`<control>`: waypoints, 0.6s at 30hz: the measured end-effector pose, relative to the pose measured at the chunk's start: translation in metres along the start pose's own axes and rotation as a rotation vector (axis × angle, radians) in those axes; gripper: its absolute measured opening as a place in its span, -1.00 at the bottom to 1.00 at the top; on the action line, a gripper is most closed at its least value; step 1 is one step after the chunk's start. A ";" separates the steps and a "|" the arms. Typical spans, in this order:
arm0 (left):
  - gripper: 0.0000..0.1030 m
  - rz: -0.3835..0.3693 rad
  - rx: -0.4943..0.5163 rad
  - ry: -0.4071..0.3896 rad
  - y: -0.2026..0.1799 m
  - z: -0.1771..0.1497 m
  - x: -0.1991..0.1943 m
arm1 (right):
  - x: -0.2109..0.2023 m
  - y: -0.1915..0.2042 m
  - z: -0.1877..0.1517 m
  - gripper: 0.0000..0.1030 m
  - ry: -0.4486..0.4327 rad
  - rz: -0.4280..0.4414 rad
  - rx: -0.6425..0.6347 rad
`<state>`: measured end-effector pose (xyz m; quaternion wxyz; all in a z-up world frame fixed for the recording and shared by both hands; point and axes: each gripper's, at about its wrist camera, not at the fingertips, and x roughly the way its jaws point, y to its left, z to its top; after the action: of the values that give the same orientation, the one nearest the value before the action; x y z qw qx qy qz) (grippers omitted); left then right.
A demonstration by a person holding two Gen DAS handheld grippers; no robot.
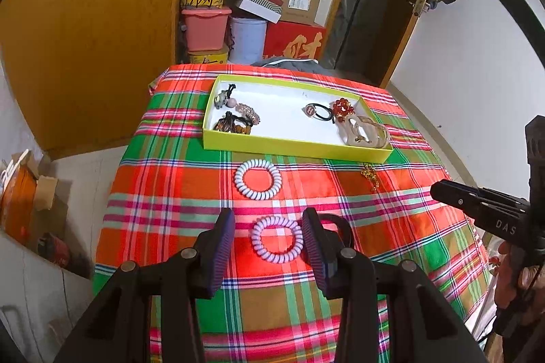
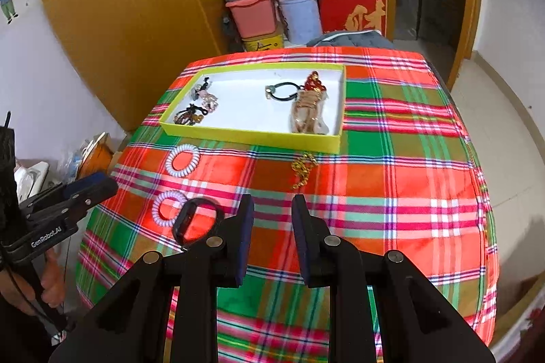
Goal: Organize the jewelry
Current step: 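Move the left tool to the white coil hair tie while the right tool approaches the gold chain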
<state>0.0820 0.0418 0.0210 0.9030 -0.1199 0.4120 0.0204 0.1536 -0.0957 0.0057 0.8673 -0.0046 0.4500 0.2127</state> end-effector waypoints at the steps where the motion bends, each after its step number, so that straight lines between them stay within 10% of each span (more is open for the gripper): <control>1: -0.20 0.000 -0.005 0.001 0.001 -0.001 0.000 | 0.000 -0.001 -0.001 -0.54 0.002 -0.001 0.003; 18: -0.20 0.001 -0.040 0.052 0.016 -0.011 0.020 | 0.031 -0.012 -0.003 -0.54 0.053 -0.004 0.020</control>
<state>0.0851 0.0539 -0.0040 0.8895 -0.1383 0.4348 0.0260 0.1715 -0.0954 -0.0229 0.8556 -0.0026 0.4748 0.2062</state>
